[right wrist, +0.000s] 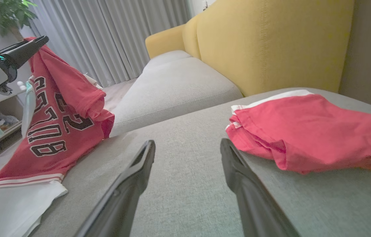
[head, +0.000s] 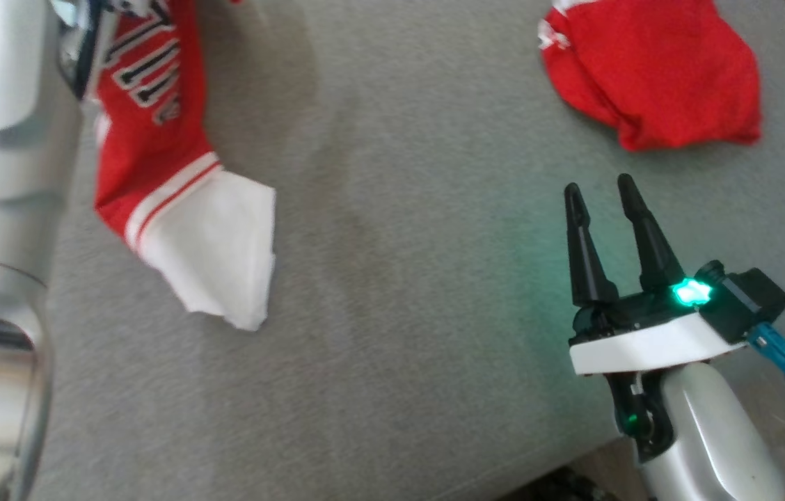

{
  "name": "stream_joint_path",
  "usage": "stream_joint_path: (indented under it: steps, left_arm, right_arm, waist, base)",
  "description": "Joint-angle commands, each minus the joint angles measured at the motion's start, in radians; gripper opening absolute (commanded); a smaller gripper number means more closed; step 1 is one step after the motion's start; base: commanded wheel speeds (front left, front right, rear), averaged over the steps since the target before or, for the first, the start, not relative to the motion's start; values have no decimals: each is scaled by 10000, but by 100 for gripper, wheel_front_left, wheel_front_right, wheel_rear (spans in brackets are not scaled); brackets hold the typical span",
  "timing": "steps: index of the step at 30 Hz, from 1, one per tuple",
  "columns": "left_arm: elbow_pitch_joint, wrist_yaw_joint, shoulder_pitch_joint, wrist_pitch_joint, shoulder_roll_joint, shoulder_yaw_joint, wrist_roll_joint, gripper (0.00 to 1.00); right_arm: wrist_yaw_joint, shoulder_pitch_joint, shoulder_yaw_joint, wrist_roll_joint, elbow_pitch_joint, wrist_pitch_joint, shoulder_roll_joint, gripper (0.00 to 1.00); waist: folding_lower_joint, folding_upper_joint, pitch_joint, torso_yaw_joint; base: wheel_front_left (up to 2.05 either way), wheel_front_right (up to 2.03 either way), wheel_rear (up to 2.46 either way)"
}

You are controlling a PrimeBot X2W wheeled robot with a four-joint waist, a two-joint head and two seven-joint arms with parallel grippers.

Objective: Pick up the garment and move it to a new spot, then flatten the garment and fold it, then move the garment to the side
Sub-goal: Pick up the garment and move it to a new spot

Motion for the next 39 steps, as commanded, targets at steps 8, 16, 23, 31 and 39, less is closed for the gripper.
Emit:
stream_joint_path:
  steps: [8,16,23,31,39]
  left_arm:
    - [-129,-475,899,248,-332,-141,-565,100]
    - [-337,-668,2298,2015,-202,-1915,-1369,100]
    - [-838,-595,2815,1841,580,-2150,-1911,100]
    - [-2066,669,4311,84,432,-1179,-2662,100]
    - [-4844,2023,7497,-288,213,-472,-2832,100]
  right_arm:
    - [-7,2,-359,-599,-77,-109,-47,100]
    - [-7,161,-543,-685,52,-109,-47,100]
    - [-7,369,-577,-662,114,-109,-47,100]
    - [-7,870,-982,-814,14,-109,-47,100]
    - [-7,1347,-1326,-1170,-13,-109,-47,100]
  waist:
    - [0,0,-1043,1479]
    - [0,0,-1580,2209]
    - [0,0,-2008,2588]
    - [0,0,-2620,3288]
    - [0,0,-3088,4016]
  base:
    - [0,0,0]
    - [0,0,0]
    - [0,0,0]
    - [0,0,0]
    - [0,0,0]
